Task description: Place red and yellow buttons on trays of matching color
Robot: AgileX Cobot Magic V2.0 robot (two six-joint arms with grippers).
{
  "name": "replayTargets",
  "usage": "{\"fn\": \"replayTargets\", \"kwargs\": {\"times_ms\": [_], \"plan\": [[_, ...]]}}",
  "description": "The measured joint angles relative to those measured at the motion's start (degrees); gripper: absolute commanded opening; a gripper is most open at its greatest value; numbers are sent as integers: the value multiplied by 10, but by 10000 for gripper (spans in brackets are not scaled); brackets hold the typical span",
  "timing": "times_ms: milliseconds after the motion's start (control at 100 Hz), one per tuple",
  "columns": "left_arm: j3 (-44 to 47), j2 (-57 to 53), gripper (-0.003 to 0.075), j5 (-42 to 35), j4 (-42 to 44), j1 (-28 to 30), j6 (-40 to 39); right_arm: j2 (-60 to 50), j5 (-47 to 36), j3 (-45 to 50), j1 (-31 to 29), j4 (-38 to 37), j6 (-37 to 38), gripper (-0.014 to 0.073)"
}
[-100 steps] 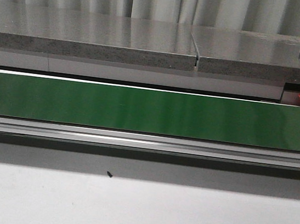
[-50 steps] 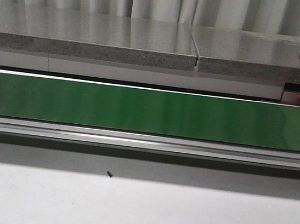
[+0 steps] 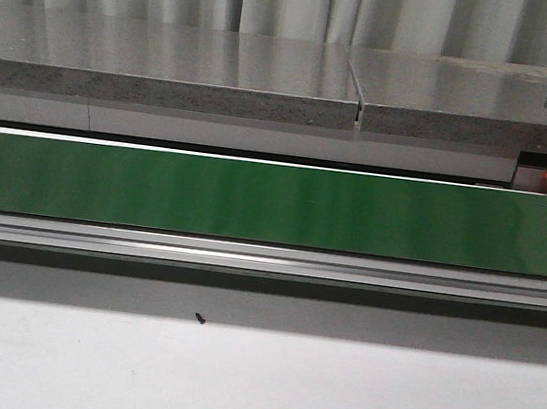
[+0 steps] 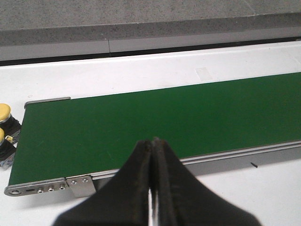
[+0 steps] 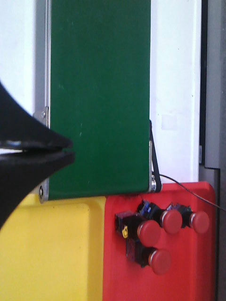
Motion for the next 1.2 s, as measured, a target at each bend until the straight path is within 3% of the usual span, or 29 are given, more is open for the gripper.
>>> {"fn": "replayTargets", "kwargs": {"times_ms": [440,1200], "plan": [[0,0,-20,0,0,0,0,-122,9,76,5,-39,16,-67],[0,0,-20,0,0,0,1,-128,9,76,5,-39,17,-67]]}}
